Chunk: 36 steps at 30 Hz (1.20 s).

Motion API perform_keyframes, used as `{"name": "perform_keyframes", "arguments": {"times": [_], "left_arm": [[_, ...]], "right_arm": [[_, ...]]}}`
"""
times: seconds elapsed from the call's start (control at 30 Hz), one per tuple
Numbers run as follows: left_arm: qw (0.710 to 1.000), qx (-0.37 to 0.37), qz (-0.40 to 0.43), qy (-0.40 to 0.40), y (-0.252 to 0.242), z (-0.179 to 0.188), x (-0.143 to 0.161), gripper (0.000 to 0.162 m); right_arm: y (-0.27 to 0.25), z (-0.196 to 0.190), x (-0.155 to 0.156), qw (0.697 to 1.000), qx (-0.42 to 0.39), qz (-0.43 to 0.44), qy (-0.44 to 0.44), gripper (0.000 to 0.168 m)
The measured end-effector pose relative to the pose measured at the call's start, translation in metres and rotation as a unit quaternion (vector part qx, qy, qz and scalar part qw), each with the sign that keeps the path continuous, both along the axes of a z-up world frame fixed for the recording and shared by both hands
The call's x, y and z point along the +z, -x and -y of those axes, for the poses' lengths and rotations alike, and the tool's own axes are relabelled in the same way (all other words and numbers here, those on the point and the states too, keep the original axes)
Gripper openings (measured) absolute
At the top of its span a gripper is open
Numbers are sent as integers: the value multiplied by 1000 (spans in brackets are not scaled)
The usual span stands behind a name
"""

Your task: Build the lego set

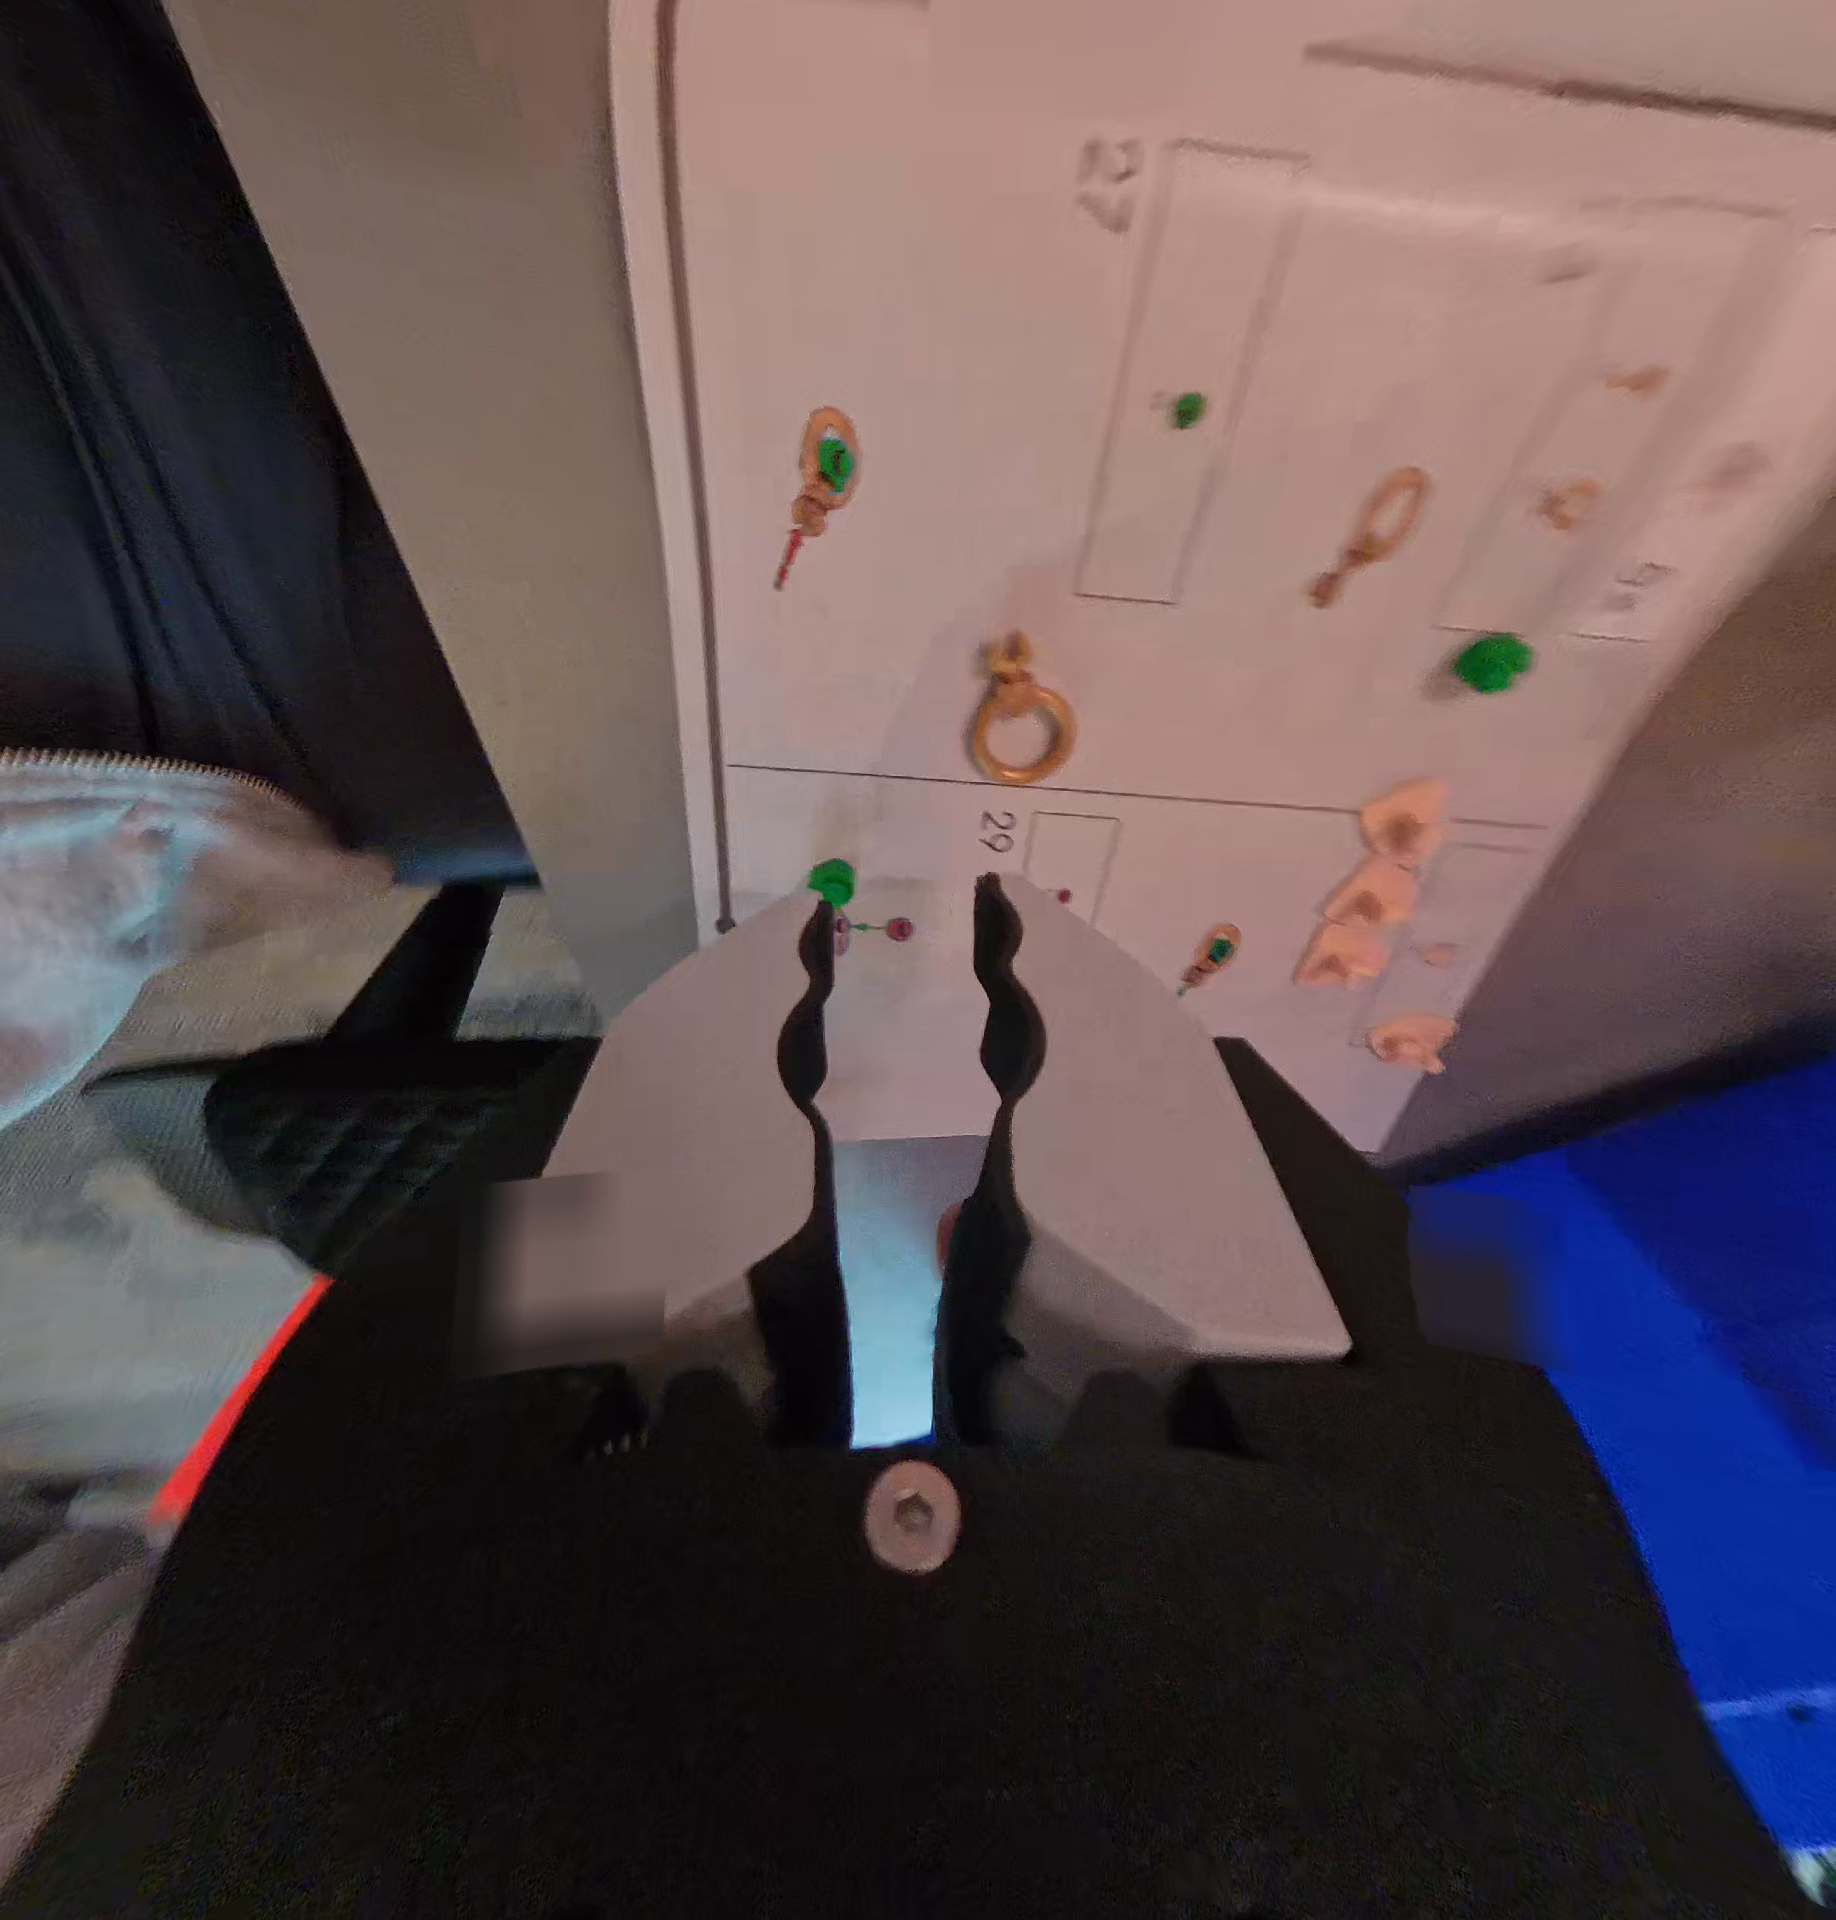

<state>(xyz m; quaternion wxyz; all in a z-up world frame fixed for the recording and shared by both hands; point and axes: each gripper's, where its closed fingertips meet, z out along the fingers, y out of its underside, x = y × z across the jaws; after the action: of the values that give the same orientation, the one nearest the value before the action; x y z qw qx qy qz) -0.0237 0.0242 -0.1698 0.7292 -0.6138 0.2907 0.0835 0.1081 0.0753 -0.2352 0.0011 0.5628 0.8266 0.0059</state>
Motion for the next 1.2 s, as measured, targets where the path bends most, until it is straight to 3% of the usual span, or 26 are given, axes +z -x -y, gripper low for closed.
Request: {"name": "perform_keyframes", "arguments": {"times": [0.13,0.2,0.23,0.3,0.33,0.37,0.5,0.6,0.7,0.9,1.07,1.2], "left_arm": [[1000,-1,-10,1,-2,1,-1,10],[1000,0,-14,1,-3,1,-2,10],[1000,0,-17,1,-3,1,-3,10],[1000,-1,-26,-1,-4,1,-4,10],[1000,-2,-31,-2,-5,1,-5,10],[999,-4,-35,-3,-6,1,-6,10],[999,-28,-29,17,-11,2,-8,8],[997,-67,16,33,-19,4,-4,6],[989,-118,77,38,-27,10,5,4],[982,-158,99,36,-27,17,9,9],[980,-168,101,21,-27,22,12,15],[981,-170,91,26,-29,25,10,18]], "right_arm": [[7,3,19,979,-41,-199,10,34],[17,14,29,932,-97,-345,58,45],[21,22,36,892,-119,-425,101,49],[18,34,45,815,-128,-540,167,28],[12,36,44,802,-118,-561,169,10],[4,38,37,810,-96,-558,154,2],[-19,38,26,900,49,-433,10,0],[-9,26,52,909,157,-373,-100,0],[-7,22,43,937,248,-233,-79,1],[-22,6,-11,890,449,-29,-79,11],[-17,9,-23,862,502,-30,-64,21],[-12,8,-21,850,523,-35,-46,21]]}}
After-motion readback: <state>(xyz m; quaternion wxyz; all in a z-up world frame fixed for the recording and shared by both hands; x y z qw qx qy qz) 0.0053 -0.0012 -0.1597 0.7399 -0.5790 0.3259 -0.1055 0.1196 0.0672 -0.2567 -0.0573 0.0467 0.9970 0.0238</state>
